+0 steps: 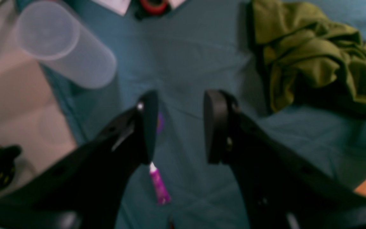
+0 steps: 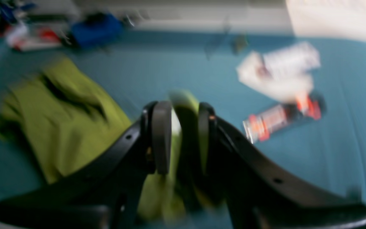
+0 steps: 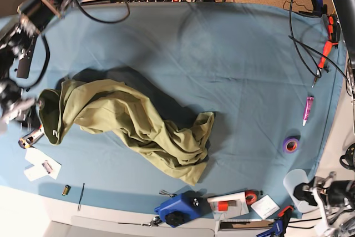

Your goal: Layout the t-shirt on the table in an organized manner, then fold the t-shirt properly

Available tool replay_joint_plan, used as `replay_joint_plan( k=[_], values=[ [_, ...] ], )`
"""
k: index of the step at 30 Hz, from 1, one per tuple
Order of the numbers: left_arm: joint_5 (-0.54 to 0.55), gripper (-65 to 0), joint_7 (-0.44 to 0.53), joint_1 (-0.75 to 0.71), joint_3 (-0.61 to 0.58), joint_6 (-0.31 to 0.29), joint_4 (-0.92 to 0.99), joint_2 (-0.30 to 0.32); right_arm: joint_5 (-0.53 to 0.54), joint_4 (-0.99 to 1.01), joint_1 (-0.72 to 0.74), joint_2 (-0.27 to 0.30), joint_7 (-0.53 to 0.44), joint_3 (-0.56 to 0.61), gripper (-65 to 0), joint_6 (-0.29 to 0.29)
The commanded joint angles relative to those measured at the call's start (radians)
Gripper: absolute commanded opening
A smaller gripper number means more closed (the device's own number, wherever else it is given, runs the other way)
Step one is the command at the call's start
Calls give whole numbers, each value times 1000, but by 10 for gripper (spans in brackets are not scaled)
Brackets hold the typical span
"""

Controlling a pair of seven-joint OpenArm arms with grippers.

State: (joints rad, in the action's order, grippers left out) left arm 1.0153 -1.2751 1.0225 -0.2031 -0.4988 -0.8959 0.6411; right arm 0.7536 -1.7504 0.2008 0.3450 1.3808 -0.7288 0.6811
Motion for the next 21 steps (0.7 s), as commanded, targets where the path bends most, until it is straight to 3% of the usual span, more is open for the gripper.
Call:
replay_joint_plan(
  k=[1, 6, 10, 13, 15, 18, 21],
  values=[
    [21, -401, 18, 39, 7, -8, -12, 4, 18, -15, -17, 18, -23, -6, -490, 5],
    [22, -401, -4, 39, 7, -22, -12, -11, 15, -15, -171, 14, -23, -3, -487, 17],
    [46, -404, -96, 38, 7, -23, -12, 1, 15, -15, -240, 14, -42, -3, -406, 17],
    [61, -456, -102, 39, 7, -23, -12, 27, -8, -15, -254, 15, -64, 34, -402, 17],
    [76, -465, -112, 39, 7, -23, -12, 50, -79, -15, -254, 15, -96, 97, -402, 17],
    [106, -465, -121, 35, 7, -27, -12, 83, -261, -15, -253, 16, -232, 228, -403, 17],
    [136, -465, -121, 24, 7, -53, -12, 116, -437, -15, -253, 27, -267, 370, -403, 17]
  ],
)
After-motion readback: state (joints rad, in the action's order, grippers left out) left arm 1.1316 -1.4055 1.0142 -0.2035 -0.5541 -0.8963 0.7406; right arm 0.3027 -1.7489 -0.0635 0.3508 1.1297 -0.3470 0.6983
